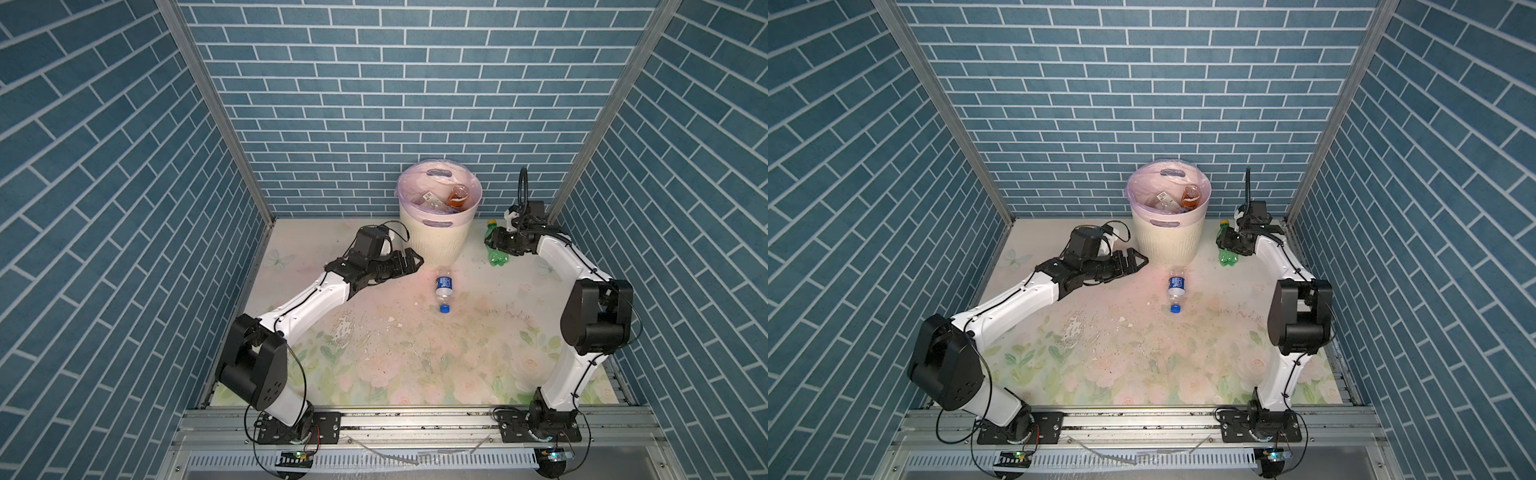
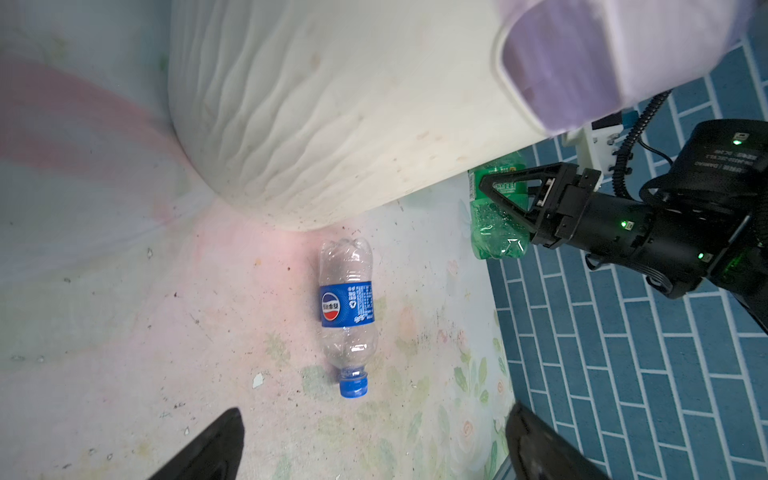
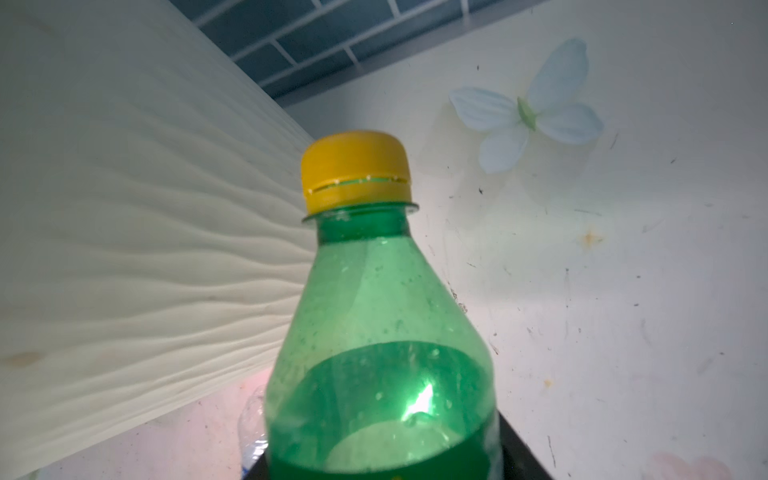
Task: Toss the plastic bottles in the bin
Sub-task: 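Lift the Sprite bottle and carry it over the bin with the right gripper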
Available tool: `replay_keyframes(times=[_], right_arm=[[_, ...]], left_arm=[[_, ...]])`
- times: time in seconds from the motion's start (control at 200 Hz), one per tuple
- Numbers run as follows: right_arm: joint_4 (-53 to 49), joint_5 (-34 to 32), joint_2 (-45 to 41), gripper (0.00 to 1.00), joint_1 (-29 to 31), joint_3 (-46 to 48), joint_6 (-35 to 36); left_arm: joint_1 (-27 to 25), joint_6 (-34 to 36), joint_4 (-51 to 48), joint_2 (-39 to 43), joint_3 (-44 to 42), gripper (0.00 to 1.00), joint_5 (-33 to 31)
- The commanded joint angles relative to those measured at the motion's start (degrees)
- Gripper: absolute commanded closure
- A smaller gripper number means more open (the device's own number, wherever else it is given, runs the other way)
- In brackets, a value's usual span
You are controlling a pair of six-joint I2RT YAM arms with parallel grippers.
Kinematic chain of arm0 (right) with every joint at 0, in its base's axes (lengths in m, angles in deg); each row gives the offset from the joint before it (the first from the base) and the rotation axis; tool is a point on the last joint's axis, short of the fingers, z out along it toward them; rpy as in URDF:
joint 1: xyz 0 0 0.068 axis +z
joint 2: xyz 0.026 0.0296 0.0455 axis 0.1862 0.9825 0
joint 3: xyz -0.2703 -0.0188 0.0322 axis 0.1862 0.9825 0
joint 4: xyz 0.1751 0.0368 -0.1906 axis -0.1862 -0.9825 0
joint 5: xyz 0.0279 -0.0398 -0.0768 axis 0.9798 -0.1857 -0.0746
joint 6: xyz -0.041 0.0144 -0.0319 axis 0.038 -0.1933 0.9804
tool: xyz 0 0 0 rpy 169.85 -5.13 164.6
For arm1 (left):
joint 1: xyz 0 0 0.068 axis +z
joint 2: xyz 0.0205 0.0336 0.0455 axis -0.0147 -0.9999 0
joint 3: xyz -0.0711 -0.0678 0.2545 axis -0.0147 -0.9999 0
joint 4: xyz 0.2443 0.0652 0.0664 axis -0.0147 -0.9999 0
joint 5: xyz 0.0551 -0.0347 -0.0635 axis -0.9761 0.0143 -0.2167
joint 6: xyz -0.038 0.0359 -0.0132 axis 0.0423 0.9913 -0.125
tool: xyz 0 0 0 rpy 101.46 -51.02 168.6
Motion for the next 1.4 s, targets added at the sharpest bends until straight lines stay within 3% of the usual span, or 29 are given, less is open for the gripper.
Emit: replay_keyframes(times=[0.0,0.39,0.695,0.795,0.97,1.08,1.145,1.215,1.29,1.395], right_arm=[[-1.17,0.20,-4.19,0.55,0.57,-5.04,-0.75],[-0.25,-4.08,-10.02,0.56,1.43,-23.15,1.98],[11.69,-10.95,-16.11,0.55,1.28,-30.25,0.76],[12.44,-12.93,-13.89,0.55,1.25,-33.16,-0.56],[11.92,-7.68,-4.10,0.55,5.26,-36.06,-7.02],[4.71,-6.65,5.32,0.35,11.21,-42.78,-6.19],[0.06,-3.33,11.34,0.17,12.31,-49.59,-6.93],[-2.58,-0.51,15.16,0.04,12.97,-55.36,-7.69],[-4.71,-1.48,16.13,0.01,13.48,-58.84,-6.79],[-4.03,-2.87,13.45,0.01,13.48,-55.99,-6.13]], left_arm=[[-0.14,5.14,-2.25,1.03,5.09,0.01,-1.03],[-3.52,19.99,-6.44,-2.56,21.46,0.01,-2.66],[-5.78,26.78,-7.85,-3.80,30.30,0.01,-5.18],[-5.77,26.91,-6.52,-3.08,29.19,0.01,-5.81],[-5.82,26.78,-6.40,-2.36,27.28,0.01,-7.69],[-5.80,26.90,-6.50,-1.84,26.24,0.01,-9.10],[-5.84,27.02,-7.00,-1.52,25.78,0.01,-9.71],[-5.80,27.11,-7.31,-1.17,25.06,0.01,-10.28],[-5.79,27.00,-7.32,-0.72,24.14,0.01,-10.72],[-5.77,26.26,-6.30,-0.20,22.52,0.01,-11.19]])
